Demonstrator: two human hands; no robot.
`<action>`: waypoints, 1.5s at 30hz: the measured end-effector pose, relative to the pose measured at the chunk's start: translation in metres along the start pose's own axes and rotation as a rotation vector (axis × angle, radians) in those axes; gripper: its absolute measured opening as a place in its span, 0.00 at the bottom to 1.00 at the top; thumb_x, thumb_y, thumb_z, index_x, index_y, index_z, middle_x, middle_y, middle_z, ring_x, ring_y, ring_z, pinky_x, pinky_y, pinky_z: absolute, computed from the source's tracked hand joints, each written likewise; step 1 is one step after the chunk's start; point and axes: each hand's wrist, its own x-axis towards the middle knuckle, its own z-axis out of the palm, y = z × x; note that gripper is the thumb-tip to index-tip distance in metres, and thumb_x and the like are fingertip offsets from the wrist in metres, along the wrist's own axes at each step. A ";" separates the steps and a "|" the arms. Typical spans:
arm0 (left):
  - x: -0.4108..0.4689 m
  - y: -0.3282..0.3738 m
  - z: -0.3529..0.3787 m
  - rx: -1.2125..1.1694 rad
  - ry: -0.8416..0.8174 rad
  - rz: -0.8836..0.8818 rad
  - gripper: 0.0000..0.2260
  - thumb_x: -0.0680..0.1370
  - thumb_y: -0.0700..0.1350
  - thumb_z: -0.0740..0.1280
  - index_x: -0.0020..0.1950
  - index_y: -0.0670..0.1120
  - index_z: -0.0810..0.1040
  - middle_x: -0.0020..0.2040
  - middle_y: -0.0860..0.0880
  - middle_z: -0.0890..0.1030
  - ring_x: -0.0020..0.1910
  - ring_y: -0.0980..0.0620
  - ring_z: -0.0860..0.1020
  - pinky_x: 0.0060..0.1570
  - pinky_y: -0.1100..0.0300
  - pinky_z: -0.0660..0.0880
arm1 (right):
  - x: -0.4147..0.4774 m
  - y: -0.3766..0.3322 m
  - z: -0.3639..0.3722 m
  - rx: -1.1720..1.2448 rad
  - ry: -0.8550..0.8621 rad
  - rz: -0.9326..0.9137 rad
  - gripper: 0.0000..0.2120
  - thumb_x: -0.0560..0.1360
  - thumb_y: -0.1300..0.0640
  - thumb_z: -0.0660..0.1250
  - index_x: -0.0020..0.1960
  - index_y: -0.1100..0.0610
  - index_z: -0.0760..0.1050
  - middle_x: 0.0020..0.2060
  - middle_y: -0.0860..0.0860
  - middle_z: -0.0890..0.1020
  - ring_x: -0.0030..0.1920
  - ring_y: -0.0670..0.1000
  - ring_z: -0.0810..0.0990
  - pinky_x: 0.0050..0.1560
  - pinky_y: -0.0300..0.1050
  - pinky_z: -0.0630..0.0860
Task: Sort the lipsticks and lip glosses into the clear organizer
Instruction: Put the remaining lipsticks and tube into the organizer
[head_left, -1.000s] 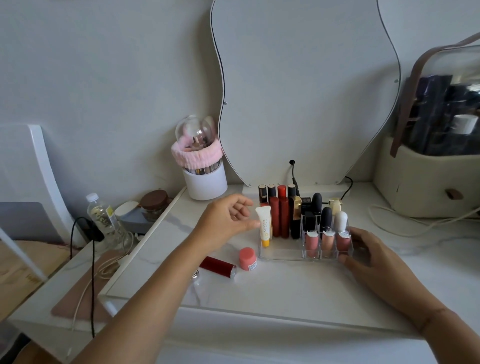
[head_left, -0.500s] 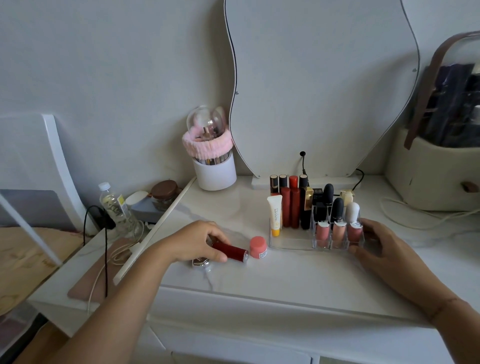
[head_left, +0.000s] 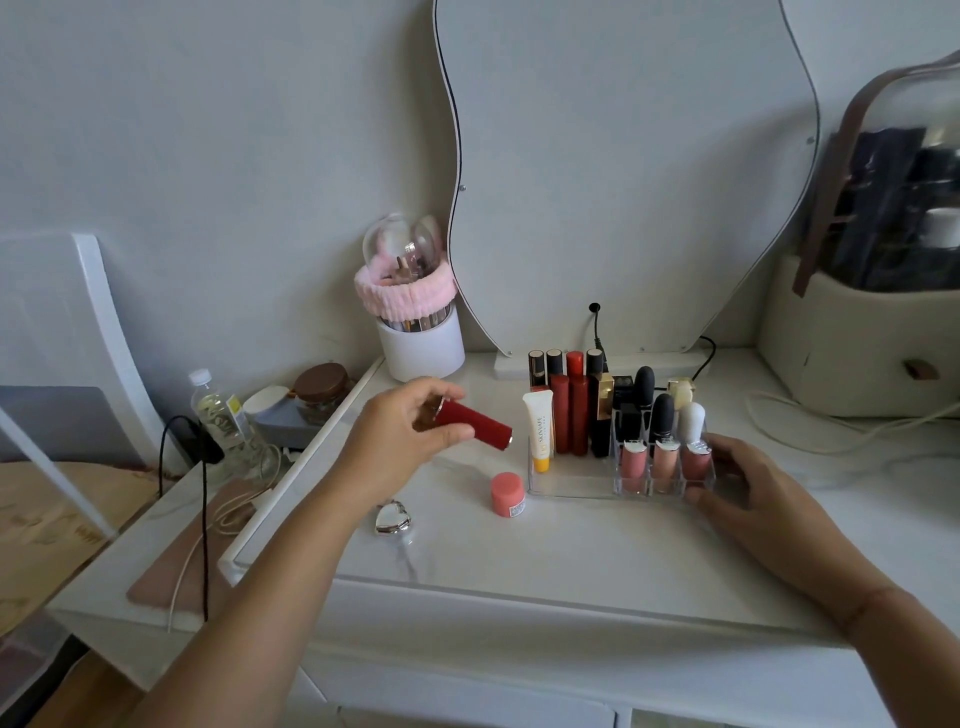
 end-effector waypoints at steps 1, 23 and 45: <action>0.001 0.007 0.003 0.007 0.022 0.041 0.13 0.69 0.43 0.75 0.49 0.57 0.79 0.46 0.47 0.83 0.43 0.53 0.80 0.46 0.64 0.74 | 0.000 0.000 0.000 0.003 0.000 0.000 0.23 0.70 0.55 0.71 0.64 0.49 0.70 0.55 0.47 0.78 0.54 0.46 0.77 0.52 0.41 0.69; 0.025 0.044 0.097 0.675 0.046 0.453 0.13 0.62 0.52 0.77 0.43 0.50 0.81 0.43 0.53 0.79 0.48 0.48 0.72 0.45 0.57 0.58 | 0.002 0.005 0.001 0.041 -0.001 -0.011 0.23 0.70 0.54 0.70 0.63 0.47 0.70 0.54 0.44 0.76 0.54 0.44 0.75 0.52 0.37 0.68; 0.027 0.034 0.084 0.661 0.142 0.470 0.16 0.61 0.54 0.77 0.45 0.52 0.81 0.45 0.52 0.77 0.48 0.48 0.72 0.46 0.58 0.58 | 0.003 0.008 0.003 0.040 0.000 -0.002 0.23 0.69 0.52 0.70 0.63 0.47 0.70 0.55 0.43 0.77 0.55 0.43 0.76 0.53 0.39 0.70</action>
